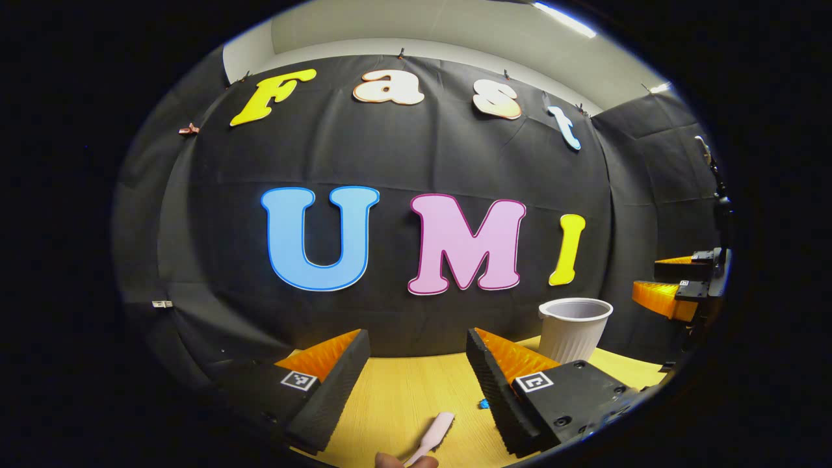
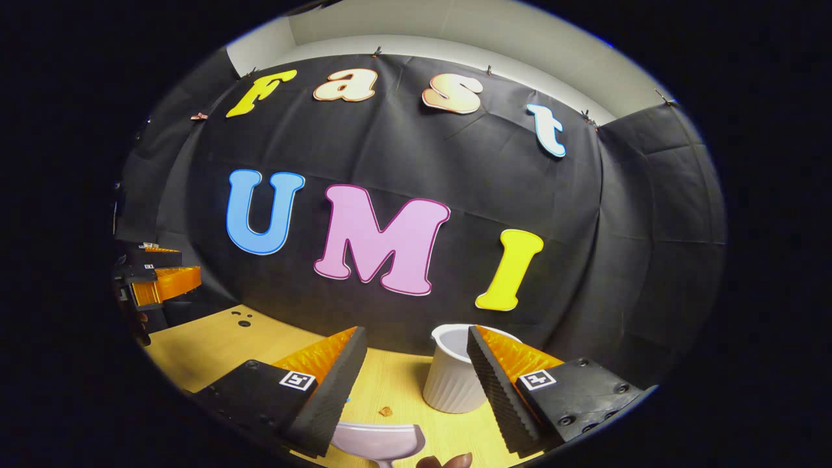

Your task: Pick up the small broom and dustpan from the desktop, sweep the trash into the dustpan with the broom, and then empty the trash into the garbage bin.

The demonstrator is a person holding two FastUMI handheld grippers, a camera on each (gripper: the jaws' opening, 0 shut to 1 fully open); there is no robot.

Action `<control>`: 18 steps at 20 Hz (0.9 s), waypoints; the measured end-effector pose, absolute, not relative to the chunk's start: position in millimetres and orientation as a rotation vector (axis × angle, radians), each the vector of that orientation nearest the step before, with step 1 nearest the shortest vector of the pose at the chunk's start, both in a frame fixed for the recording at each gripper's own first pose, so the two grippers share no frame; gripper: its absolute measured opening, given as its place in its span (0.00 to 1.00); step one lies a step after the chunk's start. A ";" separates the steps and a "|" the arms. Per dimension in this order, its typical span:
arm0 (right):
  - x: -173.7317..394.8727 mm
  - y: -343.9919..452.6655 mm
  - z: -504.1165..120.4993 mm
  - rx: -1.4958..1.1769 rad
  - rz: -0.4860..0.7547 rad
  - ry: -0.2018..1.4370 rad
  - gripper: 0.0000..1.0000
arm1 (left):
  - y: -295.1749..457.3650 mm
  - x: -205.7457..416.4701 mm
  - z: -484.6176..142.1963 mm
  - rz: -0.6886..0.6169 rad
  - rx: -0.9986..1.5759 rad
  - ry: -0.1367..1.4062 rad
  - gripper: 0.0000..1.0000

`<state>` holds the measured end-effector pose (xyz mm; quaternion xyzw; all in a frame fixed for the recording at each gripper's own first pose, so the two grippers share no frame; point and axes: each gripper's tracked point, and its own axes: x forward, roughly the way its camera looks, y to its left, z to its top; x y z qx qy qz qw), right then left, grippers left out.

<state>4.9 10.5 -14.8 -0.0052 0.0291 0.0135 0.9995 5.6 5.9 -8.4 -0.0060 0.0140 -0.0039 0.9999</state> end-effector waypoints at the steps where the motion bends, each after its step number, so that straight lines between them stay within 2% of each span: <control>1: 4.1 13.3 -17.7 -0.008 0.035 0.068 0.97 | 5.5 5.0 -8.2 -0.015 -0.011 0.028 0.95; 3: 1.3 21.3 -35.0 0.003 0.068 0.125 0.98 | 6.4 5.7 -11.1 -0.027 0.000 0.028 0.95; 4: -2.9 26.4 -57.5 0.015 0.098 0.212 0.97 | 9.1 6.0 -15.7 -0.023 0.009 0.033 0.95; 6: -25.2 35.2 -119.3 0.055 0.179 0.485 0.97 | 14.7 5.4 -23.2 -0.003 0.011 0.046 0.95; 8: -47.5 38.4 -192.0 0.095 0.204 0.748 0.97 | 18.3 6.7 -29.2 0.019 0.000 0.059 0.95; 12: -86.2 35.3 -297.8 0.151 0.204 1.121 0.96 | 19.2 6.3 -49.7 0.037 0.025 0.103 0.95; 14: -98.4 28.7 -333.0 0.129 0.197 1.236 0.94 | 19.1 5.1 -58.0 0.039 0.039 0.121 0.95; 18: -92.8 44.9 -387.3 0.074 0.219 1.328 0.86 | 26.5 5.3 -72.6 0.081 0.019 0.165 0.94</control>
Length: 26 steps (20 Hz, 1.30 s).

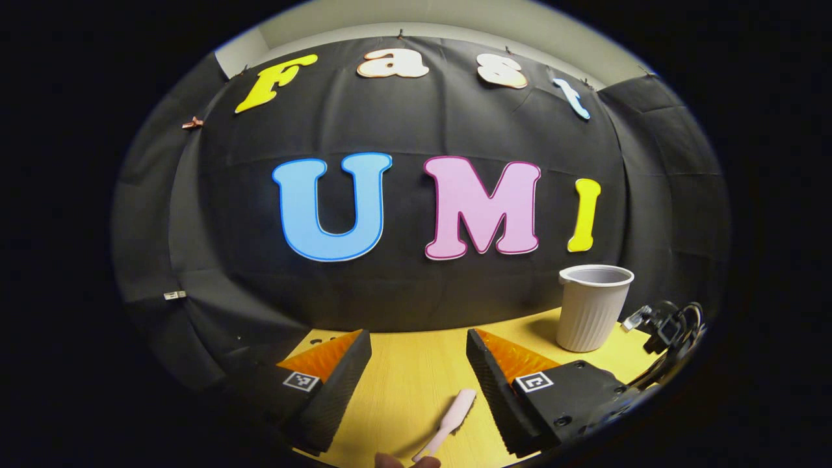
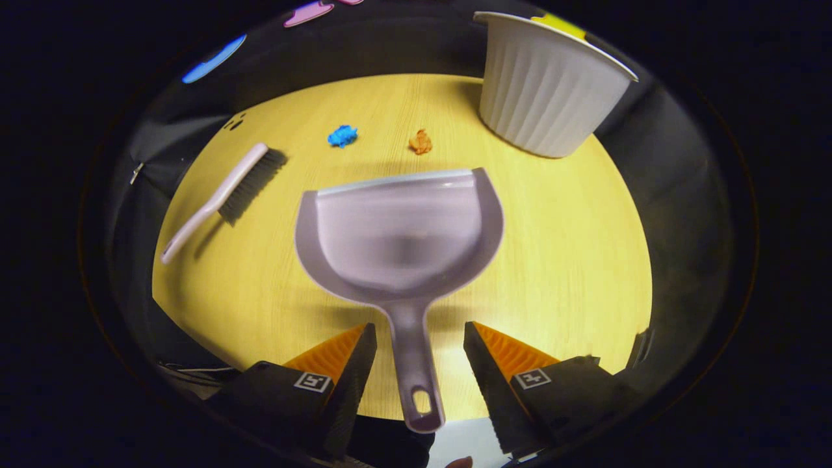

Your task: Pick up the small broom and dustpan from the desktop, sweep the trash into the dustpan with the broom, and then empty the trash into the garbage bin.

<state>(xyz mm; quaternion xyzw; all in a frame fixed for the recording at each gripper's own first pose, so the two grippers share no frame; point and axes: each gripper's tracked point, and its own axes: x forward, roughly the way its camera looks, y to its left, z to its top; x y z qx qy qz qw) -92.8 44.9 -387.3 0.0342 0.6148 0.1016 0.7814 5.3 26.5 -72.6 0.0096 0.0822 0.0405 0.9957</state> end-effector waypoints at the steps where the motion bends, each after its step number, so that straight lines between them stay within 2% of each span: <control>1: -88.4 48.3 -392.4 0.065 0.226 1.334 0.82 | 27.2 5.6 -75.4 0.088 0.015 0.176 0.94; 2: -85.5 49.8 -397.9 0.053 0.225 1.344 0.77 | 29.3 5.5 -80.1 0.097 0.015 0.187 0.94; 3: -83.1 51.7 -402.1 0.051 0.226 1.349 0.66 | 31.9 6.3 -82.1 0.107 0.015 0.196 0.94; 4: -78.6 53.0 -404.1 0.051 0.222 1.349 0.63 | 33.9 6.3 -85.6 0.115 0.015 0.202 0.94; 8: -79.3 52.9 -417.4 0.045 0.222 1.403 0.63 | 36.4 7.9 -96.2 0.142 0.020 0.229 0.94; 9: -78.6 58.7 -422.1 0.064 0.234 1.405 0.47 | 36.7 8.7 -100.8 0.146 0.023 0.240 0.94; 12: -75.1 54.1 -407.8 0.057 0.277 1.377 0.32 | 28.8 16.0 -124.0 0.120 0.020 0.324 0.94; 13: -77.9 51.2 -399.3 0.045 0.291 1.354 0.37 | 20.9 19.3 -142.2 0.078 0.012 0.397 0.94; 15: -79.8 41.2 -380.2 0.043 0.304 1.286 0.36 | 4.9 17.5 -196.7 -0.016 0.008 0.602 0.94; 18: -86.5 25.5 -364.5 0.076 0.296 1.248 0.37 | -2.0 11.1 -266.5 -0.089 0.068 0.887 0.93; 19: -87.8 21.2 -364.4 0.081 0.291 1.244 0.41 | -4.0 11.2 -282.5 -0.110 0.092 0.959 0.92; 20: -89.1 17.3 -363.8 0.086 0.284 1.245 0.41 | -4.1 11.0 -300.5 -0.126 0.118 1.022 0.92; 21: -91.5 13.9 -363.1 0.089 0.278 1.247 0.36 | -5.4 12.1 -316.0 -0.142 0.138 1.068 0.90; 23: -93.6 7.5 -361.3 0.100 0.265 1.248 0.36 | -10.2 8.0 -339.0 -0.168 0.164 1.148 0.84; 26: -97.0 0.6 -359.8 0.111 0.252 1.250 0.36 | -17.6 2.4 -352.9 -0.190 0.153 1.226 0.81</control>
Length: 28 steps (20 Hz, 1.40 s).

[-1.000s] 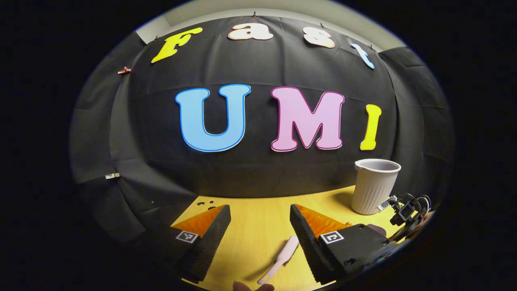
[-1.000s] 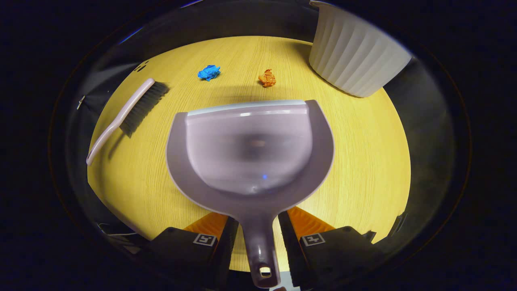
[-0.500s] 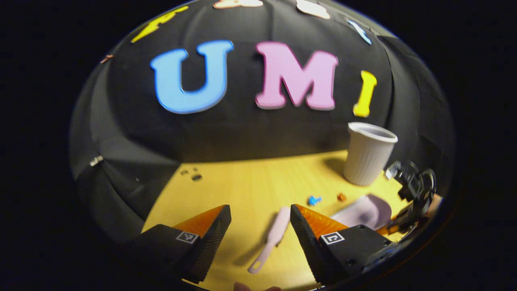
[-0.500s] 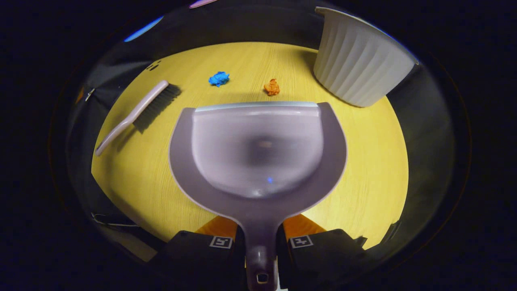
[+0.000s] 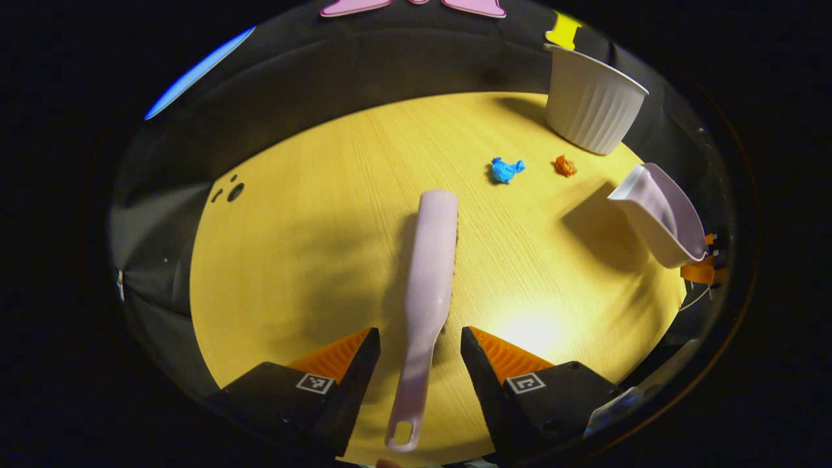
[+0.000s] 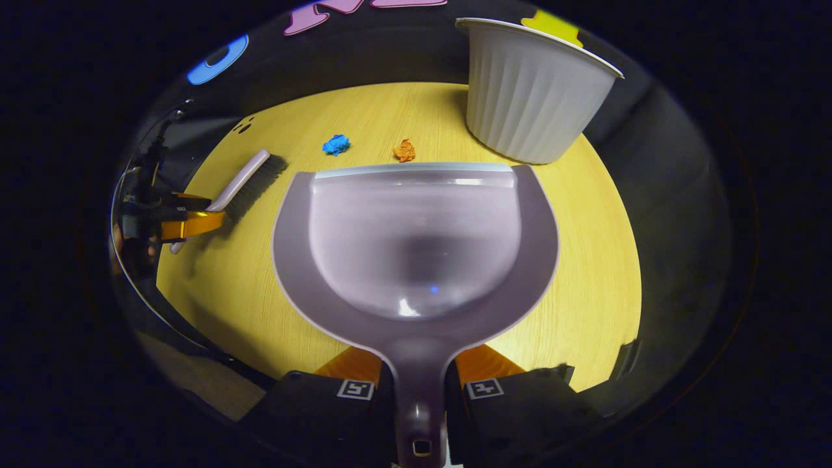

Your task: Pick up the small broom and dustpan from the desktop, sweep the trash into the dustpan with the broom, and then empty the trash into the garbage bin.

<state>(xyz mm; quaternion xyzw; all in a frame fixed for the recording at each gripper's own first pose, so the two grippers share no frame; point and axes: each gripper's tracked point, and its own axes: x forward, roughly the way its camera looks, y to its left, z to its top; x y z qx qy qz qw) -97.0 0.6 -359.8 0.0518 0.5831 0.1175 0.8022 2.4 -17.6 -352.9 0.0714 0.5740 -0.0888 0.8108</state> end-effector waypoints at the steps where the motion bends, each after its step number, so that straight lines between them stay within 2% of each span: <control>1: -98.0 -1.0 -359.1 0.112 0.250 1.250 0.36 | -18.1 1.8 -357.3 -0.191 0.148 1.248 0.79; 7: -100.8 -4.4 -356.9 0.114 0.250 1.258 0.36 | -24.2 2.3 -378.6 -0.166 0.122 1.295 0.62; 8: -101.1 -4.0 -356.1 0.108 0.258 1.259 0.41 | -28.1 4.7 -377.5 -0.164 0.101 1.296 0.57; 9: -101.2 -5.1 -354.9 0.092 0.271 1.261 0.36 | -30.8 9.3 -377.1 -0.155 0.092 1.283 0.47; 11: -98.8 -5.1 -355.3 0.038 0.327 1.296 0.36 | -24.2 31.6 -373.6 -0.122 0.147 1.237 0.28; 13: -95.5 -5.0 -357.3 0.011 0.392 1.357 0.37 | -37.8 56.1 -365.6 -0.168 0.175 1.201 0.27; 15: -90.8 -5.6 -360.1 0.001 0.439 1.408 0.41 | -54.4 81.5 -359.7 -0.220 0.198 1.188 0.25; 16: -88.6 -9.4 -362.1 -0.024 0.458 1.430 0.37 | -64.2 94.2 -362.1 -0.243 0.220 1.183 0.26; 23: -78.9 -29.7 -379.2 -0.145 0.510 1.475 0.36 | -118.3 139.6 -384.7 -0.366 0.390 1.213 0.28; 24: -77.8 -31.2 -380.6 -0.155 0.515 1.470 0.31 | -126.7 142.3 -383.4 -0.393 0.407 1.208 0.26; 25: -78.5 -32.5 -381.0 -0.163 0.521 1.466 0.36 | -137.3 143.8 -380.9 -0.429 0.411 1.204 0.27; 28: -80.4 -35.5 -379.3 -0.177 0.541 1.458 0.36 | -178.1 131.2 -367.8 -0.603 0.388 1.215 0.26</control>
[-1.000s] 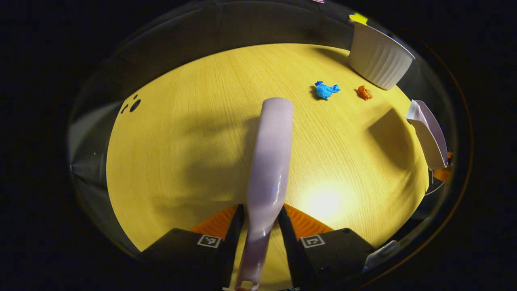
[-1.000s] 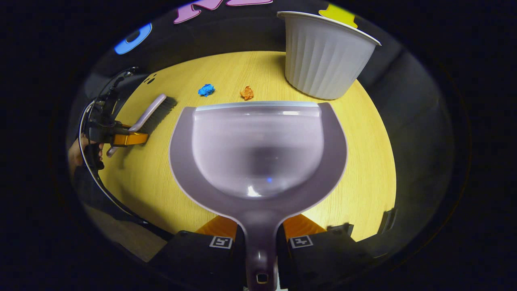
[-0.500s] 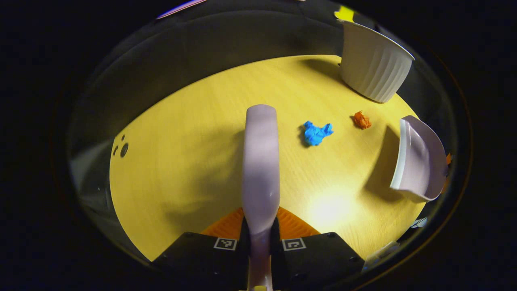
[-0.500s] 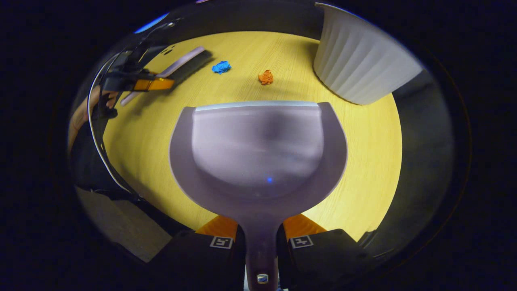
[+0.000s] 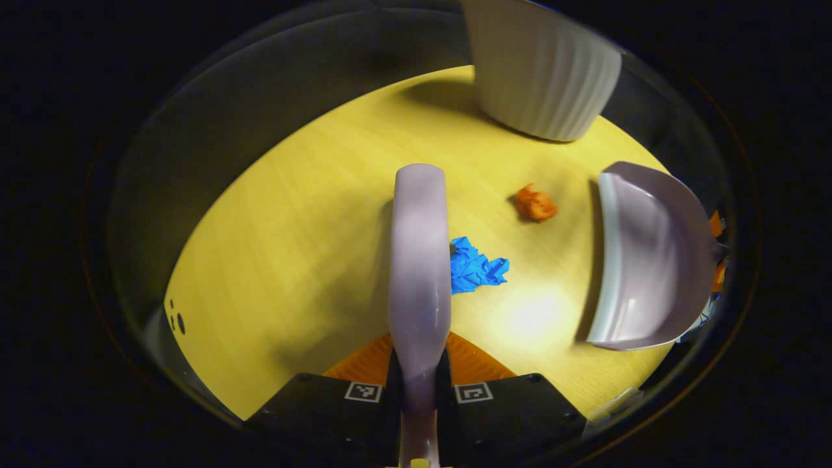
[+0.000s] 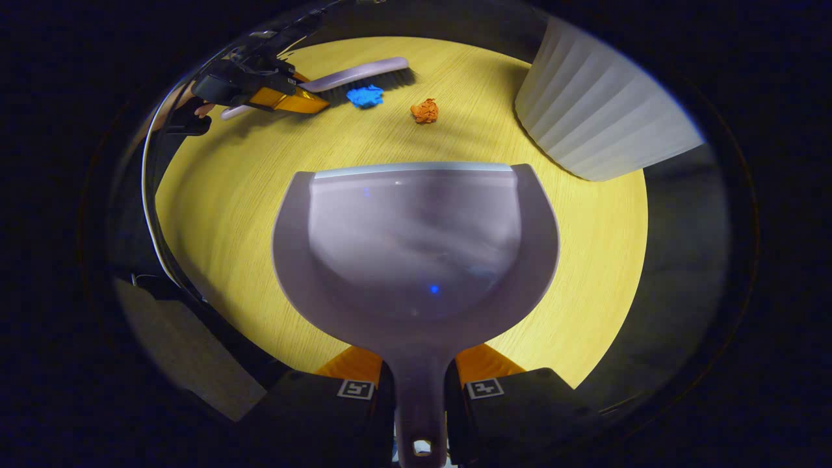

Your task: Pick up the small broom and dustpan from the desktop, sweep the trash into the dustpan with the broom, and then empty the trash into the garbage bin.

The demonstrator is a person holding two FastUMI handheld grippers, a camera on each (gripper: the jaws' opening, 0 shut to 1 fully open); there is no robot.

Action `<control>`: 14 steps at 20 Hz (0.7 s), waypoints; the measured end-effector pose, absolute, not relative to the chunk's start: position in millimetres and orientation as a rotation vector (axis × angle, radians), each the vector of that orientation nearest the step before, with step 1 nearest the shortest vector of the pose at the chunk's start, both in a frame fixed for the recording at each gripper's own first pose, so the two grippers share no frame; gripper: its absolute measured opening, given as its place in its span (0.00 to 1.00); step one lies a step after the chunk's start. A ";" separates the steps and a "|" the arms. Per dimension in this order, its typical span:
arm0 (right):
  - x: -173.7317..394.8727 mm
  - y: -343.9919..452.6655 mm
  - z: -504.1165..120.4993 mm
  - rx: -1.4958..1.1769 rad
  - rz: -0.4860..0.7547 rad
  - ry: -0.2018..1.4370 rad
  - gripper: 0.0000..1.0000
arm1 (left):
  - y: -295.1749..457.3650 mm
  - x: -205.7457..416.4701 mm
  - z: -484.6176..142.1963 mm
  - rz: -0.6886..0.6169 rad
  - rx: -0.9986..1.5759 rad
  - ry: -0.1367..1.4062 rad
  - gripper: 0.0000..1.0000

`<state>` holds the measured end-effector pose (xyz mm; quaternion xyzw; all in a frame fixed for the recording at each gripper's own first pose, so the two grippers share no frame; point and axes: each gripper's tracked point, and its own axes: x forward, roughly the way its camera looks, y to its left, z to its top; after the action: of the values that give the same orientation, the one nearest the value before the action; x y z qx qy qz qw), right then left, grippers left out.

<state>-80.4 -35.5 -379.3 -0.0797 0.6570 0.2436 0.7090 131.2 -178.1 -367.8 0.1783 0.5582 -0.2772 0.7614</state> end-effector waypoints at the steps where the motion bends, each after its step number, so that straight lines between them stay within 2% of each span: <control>1: -82.1 -36.5 -378.8 -0.180 0.546 1.460 0.36 | -192.4 125.6 -366.2 -0.653 0.378 1.226 0.26; 7: -82.3 -38.1 -378.7 -0.190 0.558 1.453 0.36 | -247.3 70.7 -330.9 -0.971 0.248 1.332 0.26; 8: -82.3 -36.4 -381.9 -0.177 0.548 1.444 0.41 | -248.0 70.9 -327.4 -0.982 0.235 1.320 0.27; 9: -82.3 -33.9 -384.0 -0.156 0.537 1.426 0.41 | -245.4 78.2 -314.2 -0.973 0.199 1.307 0.26; 10: -82.2 -30.6 -386.9 -0.129 0.522 1.406 0.36 | -244.9 84.7 -304.4 -0.959 0.150 1.290 0.26; 11: -84.1 -27.1 -389.2 -0.098 0.505 1.387 0.41 | -244.5 85.7 -301.4 -0.940 0.105 1.266 0.26; 12: -86.5 -26.7 -391.4 -0.069 0.483 1.369 0.37 | -234.3 91.3 -290.2 -0.908 0.072 1.243 0.26; 14: -87.8 -30.9 -389.6 -0.035 0.431 1.341 0.36 | -206.5 95.8 -280.5 -0.804 0.030 1.192 0.26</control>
<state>-87.8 -30.9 -389.6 -0.0160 0.6163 0.1981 0.7620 95.8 -206.5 -280.5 0.0138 0.5459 -0.3683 0.7524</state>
